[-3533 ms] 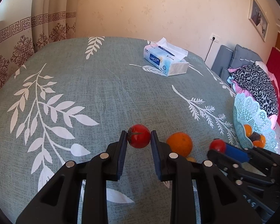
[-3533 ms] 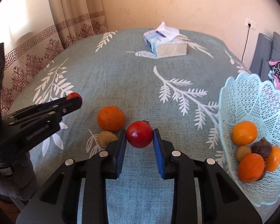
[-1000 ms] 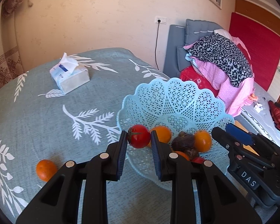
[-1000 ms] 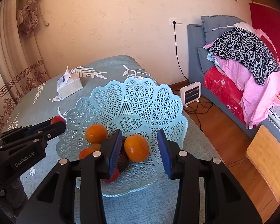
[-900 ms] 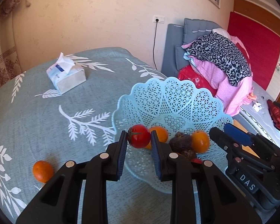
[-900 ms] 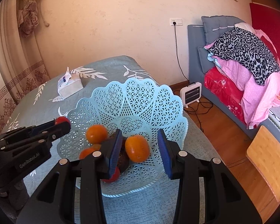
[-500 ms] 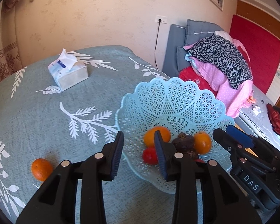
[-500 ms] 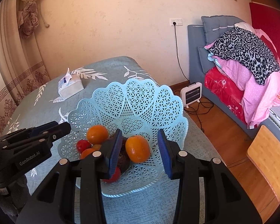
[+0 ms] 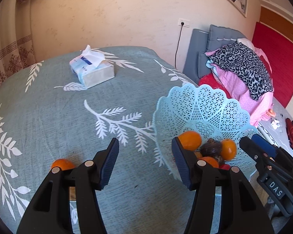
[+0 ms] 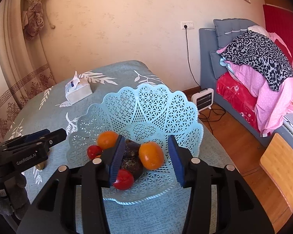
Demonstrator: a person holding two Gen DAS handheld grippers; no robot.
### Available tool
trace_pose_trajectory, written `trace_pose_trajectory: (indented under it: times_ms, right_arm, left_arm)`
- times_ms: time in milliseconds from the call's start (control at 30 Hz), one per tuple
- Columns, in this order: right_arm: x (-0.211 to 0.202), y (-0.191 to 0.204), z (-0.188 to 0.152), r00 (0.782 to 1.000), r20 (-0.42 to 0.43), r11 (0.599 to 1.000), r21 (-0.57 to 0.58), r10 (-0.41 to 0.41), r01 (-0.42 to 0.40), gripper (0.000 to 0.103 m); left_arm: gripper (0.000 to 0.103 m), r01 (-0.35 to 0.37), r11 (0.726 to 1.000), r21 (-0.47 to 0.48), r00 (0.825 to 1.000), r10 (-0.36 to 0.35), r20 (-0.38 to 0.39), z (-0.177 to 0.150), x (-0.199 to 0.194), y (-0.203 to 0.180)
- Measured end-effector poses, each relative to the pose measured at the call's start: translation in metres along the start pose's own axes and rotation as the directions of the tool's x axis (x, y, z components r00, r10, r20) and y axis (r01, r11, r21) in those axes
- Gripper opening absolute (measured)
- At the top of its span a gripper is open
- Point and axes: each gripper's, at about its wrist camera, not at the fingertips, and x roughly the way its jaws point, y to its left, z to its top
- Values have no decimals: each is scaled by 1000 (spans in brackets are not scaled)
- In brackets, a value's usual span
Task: Organize fruits
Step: 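Withdraw both tools from the basket toward the last orange and kiwi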
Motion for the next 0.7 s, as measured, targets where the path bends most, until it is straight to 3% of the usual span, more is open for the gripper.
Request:
trace_pose_trajectory:
  times_ms: [233, 700]
  right_arm:
    - [-3, 8, 0, 1000, 3, 1000, -11, 22, -22, 48]
    - [-7, 35, -6, 998, -10, 996, -64, 57, -58, 49]
  left_arm:
    - [56, -49, 999, -6, 999, 49, -10, -6, -7, 24]
    - [56, -141, 982, -124, 990, 138, -26, -13, -25, 93]
